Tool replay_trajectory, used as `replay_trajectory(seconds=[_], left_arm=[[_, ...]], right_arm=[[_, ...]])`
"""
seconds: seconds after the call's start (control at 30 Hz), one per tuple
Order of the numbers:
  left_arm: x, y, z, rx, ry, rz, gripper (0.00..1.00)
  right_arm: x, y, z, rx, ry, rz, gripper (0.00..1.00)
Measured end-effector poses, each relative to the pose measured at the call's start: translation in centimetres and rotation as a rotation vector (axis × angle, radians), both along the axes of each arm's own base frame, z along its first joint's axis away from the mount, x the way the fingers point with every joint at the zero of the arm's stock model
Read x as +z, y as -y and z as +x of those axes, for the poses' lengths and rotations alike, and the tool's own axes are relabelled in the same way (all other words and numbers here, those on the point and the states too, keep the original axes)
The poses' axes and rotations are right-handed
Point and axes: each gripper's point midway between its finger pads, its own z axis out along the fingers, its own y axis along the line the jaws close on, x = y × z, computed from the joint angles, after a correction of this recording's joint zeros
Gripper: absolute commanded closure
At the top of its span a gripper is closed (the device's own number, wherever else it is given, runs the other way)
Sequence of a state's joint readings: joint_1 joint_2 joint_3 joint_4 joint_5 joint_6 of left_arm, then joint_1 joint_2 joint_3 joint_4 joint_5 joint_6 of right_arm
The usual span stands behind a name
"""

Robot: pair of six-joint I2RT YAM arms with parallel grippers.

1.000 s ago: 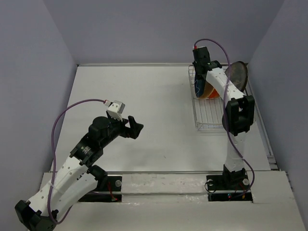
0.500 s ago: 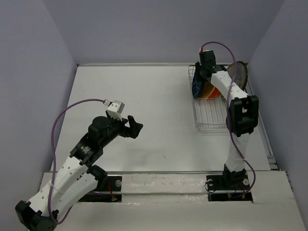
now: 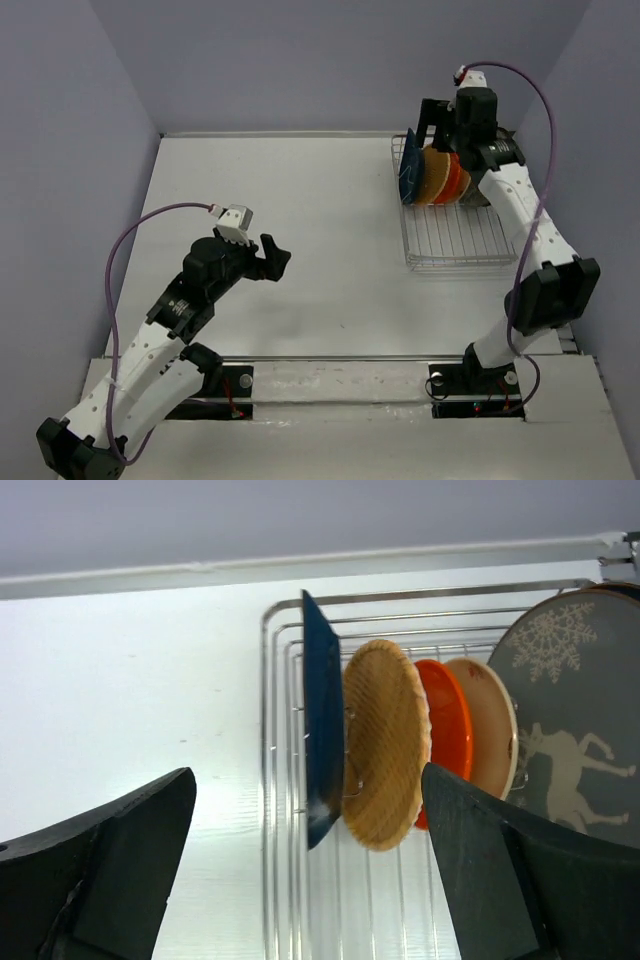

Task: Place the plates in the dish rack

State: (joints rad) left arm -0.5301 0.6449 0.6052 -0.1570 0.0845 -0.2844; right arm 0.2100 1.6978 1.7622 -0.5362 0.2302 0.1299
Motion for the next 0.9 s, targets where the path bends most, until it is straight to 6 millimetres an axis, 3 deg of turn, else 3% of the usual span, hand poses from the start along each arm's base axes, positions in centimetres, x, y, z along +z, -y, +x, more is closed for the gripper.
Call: replay_trajectory(seconds=[0.17, 0.23, 0.37, 0.4, 0.5, 0.67, 0.8, 0.9], left_arm=[[0.0, -1.2, 0.8, 0.062, 0.006, 0.009, 0.01], [0.1, -1.7, 1.0, 0.091, 0.012, 0.014, 0.01], [0.7, -2.7, 1.2, 0.141, 0.037, 0.016, 0.01], [1.1, -3.0, 1.3, 0.159, 0.04, 0.022, 0.01], [3.5, -3.7, 1.7, 0.204, 0.078, 0.014, 0.01], [10.3, -3.7, 1.6, 0.205, 0.195, -0.068, 0.01], [12.5, -3.4, 0.7, 0.173, 0.243, -0.126, 0.01], [13.4, -3.4, 0.1, 0.172, 0.257, -0.177, 0.01]], right_arm=[[3.3, -1.6, -6.7, 0.093, 0.107, 0.174, 0.0], [3.4, -2.3, -9.0, 0.138, 0.143, 0.241, 0.0], [3.7, -3.5, -16.1, 0.25, 0.209, 0.366, 0.0], [3.8, -3.7, -17.0, 0.267, 0.22, 0.384, 0.0], [4.5, -4.2, -21.2, 0.332, 0.279, 0.45, 0.0], [6.3, -4.4, -26.5, 0.416, 0.397, 0.513, 0.0], [8.1, -3.9, -29.8, 0.449, 0.499, 0.525, 0.0], [8.9, -3.4, -31.2, 0.451, 0.549, 0.523, 0.0]])
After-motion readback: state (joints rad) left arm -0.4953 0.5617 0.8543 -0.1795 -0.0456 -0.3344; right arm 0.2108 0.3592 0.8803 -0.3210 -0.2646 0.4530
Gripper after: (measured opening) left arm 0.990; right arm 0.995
